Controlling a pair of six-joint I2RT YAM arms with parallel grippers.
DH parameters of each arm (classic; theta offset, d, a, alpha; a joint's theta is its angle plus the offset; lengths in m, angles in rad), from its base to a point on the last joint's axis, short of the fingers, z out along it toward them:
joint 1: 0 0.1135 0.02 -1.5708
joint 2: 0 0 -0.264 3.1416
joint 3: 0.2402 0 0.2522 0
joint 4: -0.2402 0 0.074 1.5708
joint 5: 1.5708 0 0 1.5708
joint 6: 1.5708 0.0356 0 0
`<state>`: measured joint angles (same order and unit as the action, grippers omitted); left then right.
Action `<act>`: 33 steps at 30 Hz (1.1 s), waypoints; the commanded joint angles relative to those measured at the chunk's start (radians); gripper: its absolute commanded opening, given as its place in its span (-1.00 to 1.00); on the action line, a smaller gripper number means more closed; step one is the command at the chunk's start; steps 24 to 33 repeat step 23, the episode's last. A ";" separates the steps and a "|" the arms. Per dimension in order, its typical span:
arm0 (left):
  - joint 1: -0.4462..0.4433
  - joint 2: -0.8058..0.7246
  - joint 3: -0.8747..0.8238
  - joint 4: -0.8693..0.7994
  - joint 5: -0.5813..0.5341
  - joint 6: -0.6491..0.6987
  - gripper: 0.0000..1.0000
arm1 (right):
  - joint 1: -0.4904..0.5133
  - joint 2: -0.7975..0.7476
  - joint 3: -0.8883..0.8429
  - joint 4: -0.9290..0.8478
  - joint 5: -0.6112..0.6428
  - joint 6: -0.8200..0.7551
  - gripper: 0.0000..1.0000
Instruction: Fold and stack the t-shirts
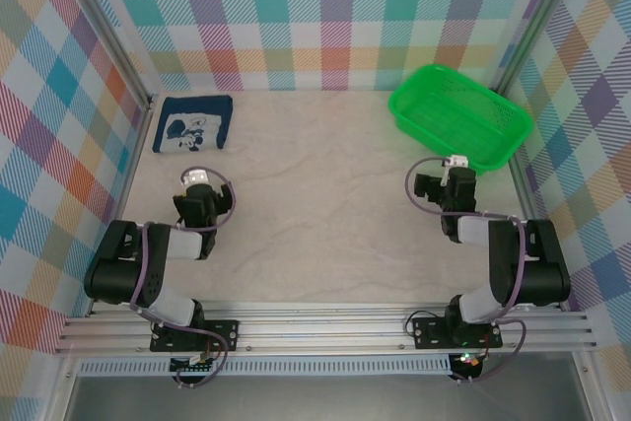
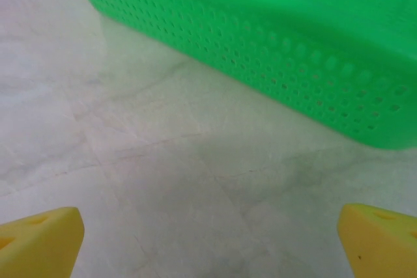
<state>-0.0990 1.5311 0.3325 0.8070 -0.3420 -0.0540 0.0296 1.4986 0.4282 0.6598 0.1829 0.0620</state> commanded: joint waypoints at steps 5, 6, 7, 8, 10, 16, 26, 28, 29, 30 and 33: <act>0.017 0.033 0.063 0.045 0.069 0.023 1.00 | -0.005 0.036 -0.030 0.193 -0.034 -0.008 0.99; 0.017 0.032 0.063 0.042 0.068 0.023 1.00 | -0.004 0.043 -0.038 0.212 -0.036 -0.012 0.99; 0.017 0.033 0.064 0.043 0.068 0.023 1.00 | -0.004 0.041 -0.039 0.221 -0.037 -0.013 0.99; 0.018 0.033 0.064 0.043 0.069 0.023 1.00 | -0.004 0.037 -0.037 0.205 -0.037 -0.012 0.99; 0.011 0.034 0.063 0.043 0.059 0.027 1.00 | -0.005 0.033 -0.045 0.220 -0.039 -0.013 0.99; 0.005 0.029 0.061 0.046 0.054 0.034 1.00 | 0.000 0.035 -0.041 0.215 -0.063 -0.029 1.00; 0.004 0.031 0.062 0.046 0.054 0.034 1.00 | -0.017 0.037 -0.025 0.185 -0.171 -0.049 0.99; 0.004 0.031 0.062 0.046 0.054 0.034 1.00 | -0.017 0.037 -0.025 0.185 -0.171 -0.049 0.99; 0.004 0.031 0.062 0.046 0.054 0.034 1.00 | -0.017 0.037 -0.025 0.185 -0.171 -0.049 0.99; 0.004 0.031 0.062 0.046 0.054 0.034 1.00 | -0.017 0.037 -0.025 0.185 -0.171 -0.049 0.99; 0.004 0.031 0.062 0.046 0.054 0.034 1.00 | -0.017 0.037 -0.025 0.185 -0.171 -0.049 0.99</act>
